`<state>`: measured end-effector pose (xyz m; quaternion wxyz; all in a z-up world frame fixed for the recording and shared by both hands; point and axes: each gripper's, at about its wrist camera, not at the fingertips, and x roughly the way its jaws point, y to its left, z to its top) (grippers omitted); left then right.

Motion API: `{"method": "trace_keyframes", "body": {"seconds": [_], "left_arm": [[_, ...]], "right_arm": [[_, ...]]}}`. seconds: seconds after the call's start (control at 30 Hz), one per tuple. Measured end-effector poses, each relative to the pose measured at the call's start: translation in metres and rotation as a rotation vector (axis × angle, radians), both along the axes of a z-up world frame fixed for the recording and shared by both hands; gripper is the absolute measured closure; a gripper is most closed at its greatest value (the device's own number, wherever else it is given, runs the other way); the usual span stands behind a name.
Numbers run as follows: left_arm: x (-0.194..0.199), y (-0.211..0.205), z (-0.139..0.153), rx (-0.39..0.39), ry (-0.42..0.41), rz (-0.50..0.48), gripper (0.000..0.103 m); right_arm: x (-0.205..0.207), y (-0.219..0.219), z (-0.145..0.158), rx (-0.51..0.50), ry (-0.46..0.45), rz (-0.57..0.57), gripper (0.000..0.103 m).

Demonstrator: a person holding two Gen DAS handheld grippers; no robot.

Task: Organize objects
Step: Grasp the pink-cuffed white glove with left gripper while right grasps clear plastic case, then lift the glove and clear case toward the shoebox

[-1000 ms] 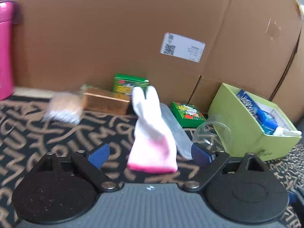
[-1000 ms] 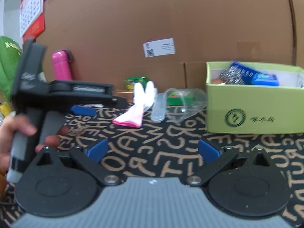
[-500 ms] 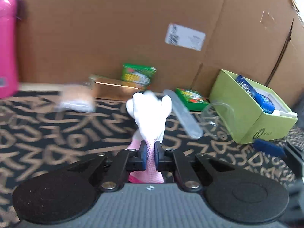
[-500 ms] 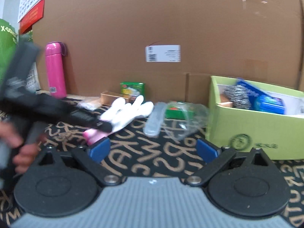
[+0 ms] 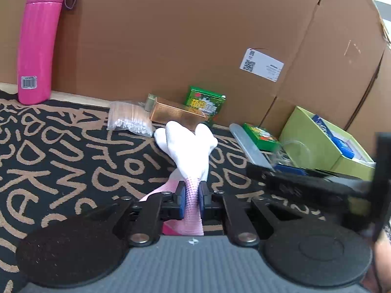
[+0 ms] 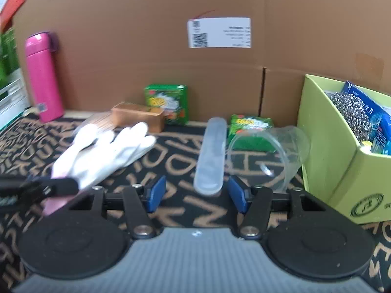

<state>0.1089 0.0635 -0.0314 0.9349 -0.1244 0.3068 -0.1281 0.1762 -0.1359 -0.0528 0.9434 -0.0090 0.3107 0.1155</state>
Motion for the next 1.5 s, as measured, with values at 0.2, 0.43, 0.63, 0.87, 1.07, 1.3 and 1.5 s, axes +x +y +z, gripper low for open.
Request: {"method": "trace_keyframes", "body": {"seconds": [0.2,0.43,0.63,0.87,1.07,1.3,1.5], "left_arm": [[0.0,0.0,-0.004,-0.014,0.015,-0.024,0.083],[-0.008,-0.012,-0.005,0.056,0.0,-0.066,0.09],[-0.038,-0.011,-0.001,-0.026,0.051,-0.107,0.091],[-0.034,-0.018,0.001,0.008,0.058,-0.082,0.059],[-0.007,-0.037,0.006,0.102,0.035,-0.088,0.046],[0.001,-0.051,0.004,0.181,0.043,-0.109,0.078],[-0.011,-0.06,0.015,0.165,0.048,-0.159,0.094]], "right_arm": [[-0.003,-0.004,-0.001,0.005,-0.01,-0.013,0.076],[-0.062,-0.027,0.012,0.03,-0.026,0.034,0.076],[-0.122,-0.046,0.019,-0.018,0.014,0.109,0.076],[-0.13,-0.056,0.017,0.014,0.033,0.089,0.074],[-0.109,-0.049,0.013,0.018,0.027,0.093,0.069],[-0.091,-0.042,0.006,0.0,0.041,0.108,0.072],[-0.108,-0.055,0.013,0.064,0.005,0.111,0.076]]}}
